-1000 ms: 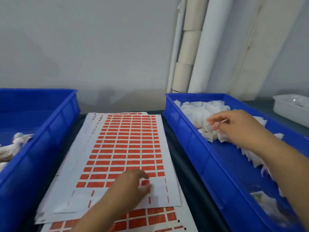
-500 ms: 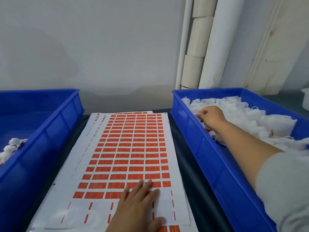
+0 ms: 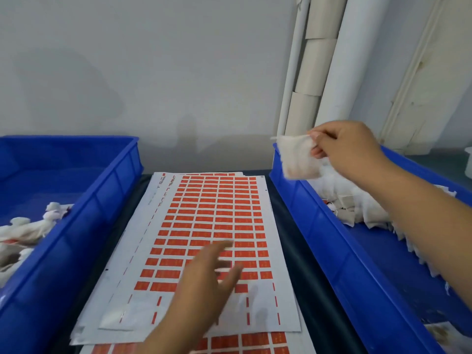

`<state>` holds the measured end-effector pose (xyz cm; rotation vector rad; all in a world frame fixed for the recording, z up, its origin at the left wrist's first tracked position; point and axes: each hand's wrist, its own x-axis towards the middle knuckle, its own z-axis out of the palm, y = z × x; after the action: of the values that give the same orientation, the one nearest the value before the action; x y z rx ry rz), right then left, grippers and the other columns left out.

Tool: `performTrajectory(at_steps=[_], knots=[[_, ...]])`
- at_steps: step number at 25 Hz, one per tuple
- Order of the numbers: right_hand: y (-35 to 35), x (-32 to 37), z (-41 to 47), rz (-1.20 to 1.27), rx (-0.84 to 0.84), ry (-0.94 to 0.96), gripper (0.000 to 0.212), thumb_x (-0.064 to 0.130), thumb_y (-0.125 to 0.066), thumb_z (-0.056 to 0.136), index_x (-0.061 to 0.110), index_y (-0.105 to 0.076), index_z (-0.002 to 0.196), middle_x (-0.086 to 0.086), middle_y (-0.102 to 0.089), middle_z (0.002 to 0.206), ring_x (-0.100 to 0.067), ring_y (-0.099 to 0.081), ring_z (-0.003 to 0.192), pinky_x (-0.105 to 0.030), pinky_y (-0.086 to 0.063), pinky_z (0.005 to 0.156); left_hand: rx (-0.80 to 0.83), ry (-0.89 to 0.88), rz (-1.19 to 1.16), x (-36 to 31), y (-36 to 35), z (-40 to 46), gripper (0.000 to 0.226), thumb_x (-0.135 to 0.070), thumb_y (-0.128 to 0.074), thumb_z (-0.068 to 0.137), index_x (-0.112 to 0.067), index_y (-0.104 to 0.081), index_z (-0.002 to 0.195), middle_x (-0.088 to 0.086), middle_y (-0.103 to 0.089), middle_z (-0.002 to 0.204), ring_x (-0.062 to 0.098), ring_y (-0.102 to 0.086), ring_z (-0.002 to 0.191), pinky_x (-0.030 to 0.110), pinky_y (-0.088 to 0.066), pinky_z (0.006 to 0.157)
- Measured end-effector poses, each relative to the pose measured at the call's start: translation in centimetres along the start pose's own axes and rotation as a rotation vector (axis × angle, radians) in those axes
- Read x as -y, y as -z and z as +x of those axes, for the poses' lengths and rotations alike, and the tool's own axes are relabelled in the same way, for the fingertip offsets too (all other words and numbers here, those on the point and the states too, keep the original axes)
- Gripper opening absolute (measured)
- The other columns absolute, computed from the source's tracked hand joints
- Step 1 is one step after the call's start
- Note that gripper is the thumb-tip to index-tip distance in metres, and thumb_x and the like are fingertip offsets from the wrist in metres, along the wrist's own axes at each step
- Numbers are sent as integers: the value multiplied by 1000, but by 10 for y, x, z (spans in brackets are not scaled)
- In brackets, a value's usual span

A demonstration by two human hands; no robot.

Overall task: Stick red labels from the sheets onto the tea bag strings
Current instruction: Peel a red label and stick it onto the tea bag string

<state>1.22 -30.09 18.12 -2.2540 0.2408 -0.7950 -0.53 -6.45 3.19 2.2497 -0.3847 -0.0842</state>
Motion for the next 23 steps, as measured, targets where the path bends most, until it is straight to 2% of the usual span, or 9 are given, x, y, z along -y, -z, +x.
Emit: performTrajectory(at_steps=[2,4,6,8,10,13,15,18,23], knots=[[-18,20,-38,4,174,7,21,17,-53,95,30,-65,82,9,-66,67,0,-62,58,-13,-49,64,-97,-31,-80,-14,30,5,70,-53,-62,72,-50,-30,135,-19,-56,123,-2,-62,71,10,-51,52],[-33,32,-75,-16,353,18,19,17,-53,94,28,-66,85,10,-67,68,5,-62,61,-8,-48,59,-82,-83,-113,-25,56,1,80,-59,-56,65,-51,-25,138,-27,-46,124,-2,-64,74,7,-45,48],[-42,40,-106,13,492,-6,19,17,-55,93,30,-65,84,9,-68,68,5,-64,65,-6,-48,59,-1,-130,-112,-23,71,-12,59,-56,-58,69,-47,-46,126,-33,-53,112,-2,-64,78,11,-51,57],[-49,43,-128,67,552,-52,23,17,-56,93,35,-64,80,10,-70,70,0,-67,68,-10,-50,62,57,-126,-102,-8,78,-28,14,-42,-63,80,-45,-63,93,-30,-67,84,-5,-64,73,15,-56,67],[-52,39,-143,97,552,-91,25,17,-56,92,37,-64,80,14,-71,74,-1,-67,69,-12,-51,63,91,-121,-92,7,81,-41,13,-35,-63,84,-45,-62,75,-29,-65,70,-6,-62,69,11,-53,62],[-65,30,-163,-9,656,-58,21,27,-60,91,48,-61,92,26,-64,94,4,-60,89,-12,-48,74,72,-114,-43,19,75,-46,14,-33,-61,87,-43,-63,78,-26,-62,64,-10,-59,69,3,-45,57],[-83,25,-177,-157,764,39,29,43,-61,86,53,-55,113,39,-42,112,9,-45,106,-13,-39,89,35,-117,-4,20,63,-45,9,-31,-59,89,-37,-66,89,-25,-60,70,-5,-60,69,3,-43,61],[-108,22,-193,-59,541,-15,22,51,-60,83,45,-63,104,36,-47,106,10,-46,104,-15,-38,95,-29,-146,95,18,48,-44,12,-32,-58,90,-33,-67,98,-20,-62,83,0,-57,73,3,-39,66],[-126,18,-202,218,420,-192,5,57,-61,70,59,-58,74,43,-53,89,20,-47,94,-3,-32,75,-37,-203,193,25,49,-41,20,-28,-55,93,-35,-65,108,-23,-58,96,-4,-49,74,-1,-32,63]])
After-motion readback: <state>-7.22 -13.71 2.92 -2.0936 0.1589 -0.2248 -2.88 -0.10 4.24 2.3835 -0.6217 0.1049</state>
